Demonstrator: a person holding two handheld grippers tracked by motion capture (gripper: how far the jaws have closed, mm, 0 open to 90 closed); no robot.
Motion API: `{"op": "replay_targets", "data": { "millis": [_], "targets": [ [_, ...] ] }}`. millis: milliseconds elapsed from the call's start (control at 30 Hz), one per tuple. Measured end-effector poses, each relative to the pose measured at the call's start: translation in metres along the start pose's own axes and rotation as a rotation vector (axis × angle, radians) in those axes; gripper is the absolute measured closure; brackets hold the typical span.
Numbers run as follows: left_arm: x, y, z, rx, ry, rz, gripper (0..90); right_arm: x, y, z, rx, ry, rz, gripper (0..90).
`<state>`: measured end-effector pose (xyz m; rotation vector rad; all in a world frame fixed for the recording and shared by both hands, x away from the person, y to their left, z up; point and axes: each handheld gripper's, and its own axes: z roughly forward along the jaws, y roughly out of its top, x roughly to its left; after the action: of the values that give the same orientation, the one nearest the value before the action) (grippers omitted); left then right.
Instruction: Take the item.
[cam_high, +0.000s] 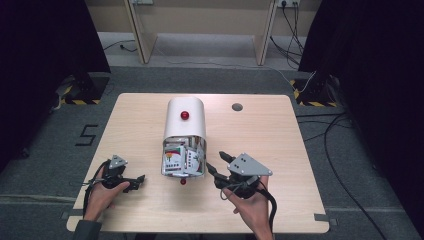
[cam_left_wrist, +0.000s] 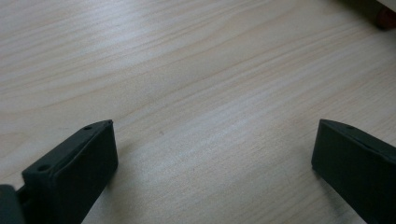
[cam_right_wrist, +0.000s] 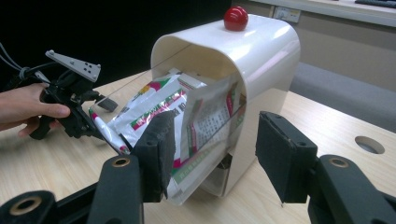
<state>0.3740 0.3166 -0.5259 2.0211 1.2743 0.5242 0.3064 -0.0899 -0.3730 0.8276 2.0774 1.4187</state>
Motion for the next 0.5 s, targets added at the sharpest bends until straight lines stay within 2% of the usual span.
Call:
{"op": "replay_targets", "data": {
  "millis": [500],
  "targets": [
    [0.0,0.0,0.0,0.0,0.001,-0.001,0.0,0.012,0.017,0.02,0.027,0.031,-0.034,48.4]
  ]
}}
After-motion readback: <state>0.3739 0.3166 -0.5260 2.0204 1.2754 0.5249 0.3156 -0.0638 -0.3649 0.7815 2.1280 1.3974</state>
